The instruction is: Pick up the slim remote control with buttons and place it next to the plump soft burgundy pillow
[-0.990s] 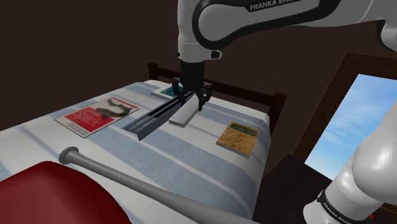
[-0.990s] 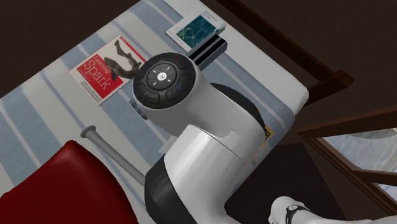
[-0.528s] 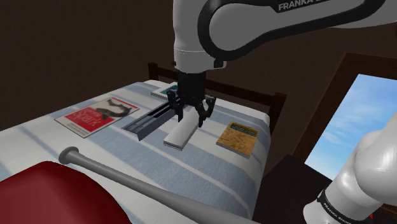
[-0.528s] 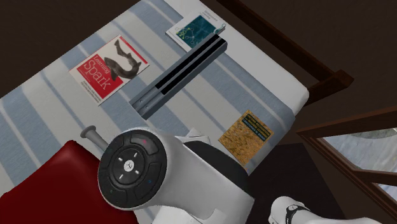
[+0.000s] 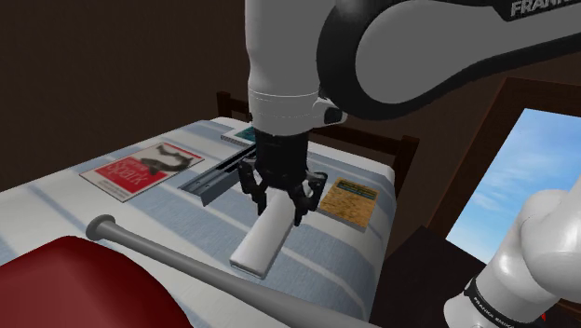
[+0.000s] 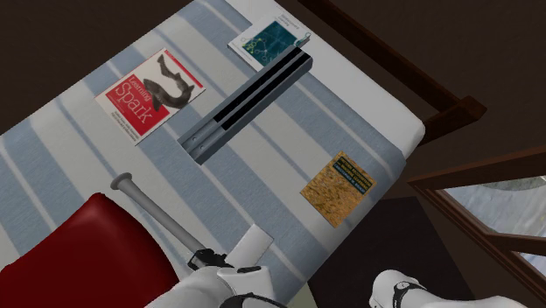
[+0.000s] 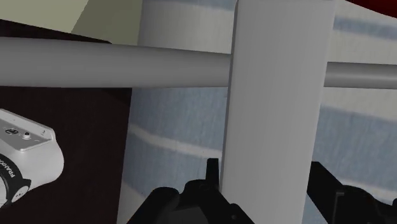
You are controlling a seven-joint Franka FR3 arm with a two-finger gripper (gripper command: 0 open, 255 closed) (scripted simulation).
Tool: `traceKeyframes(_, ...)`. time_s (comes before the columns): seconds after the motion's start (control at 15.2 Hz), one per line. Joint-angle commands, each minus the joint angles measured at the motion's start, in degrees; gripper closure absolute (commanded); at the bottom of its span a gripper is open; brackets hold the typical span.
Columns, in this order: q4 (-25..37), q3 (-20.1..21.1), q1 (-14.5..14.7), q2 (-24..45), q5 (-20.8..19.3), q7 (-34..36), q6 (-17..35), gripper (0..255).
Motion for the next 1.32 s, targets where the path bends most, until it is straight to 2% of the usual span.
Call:
traceKeyframes(0.0, 0.06, 1.44, 1.15, -0.56, 0.6, 2.49, -0.37, 255)
traceKeyframes(0.4, 1.2, 6.62, 4.51, 0.07, 0.96, 10.96, -0.54, 255)
traceKeyframes(0.73, 3.92, 11.66, 7.09, 2.99, -0.63, 19.26, -0.74, 255)
traceKeyframes(1.06, 8.32, 16.77, 10.48, 8.81, -5.04, 29.16, -1.25, 255)
traceKeyframes(1.25, 11.87, 19.14, 13.79, 13.87, -9.29, 35.86, -2.02, 255)
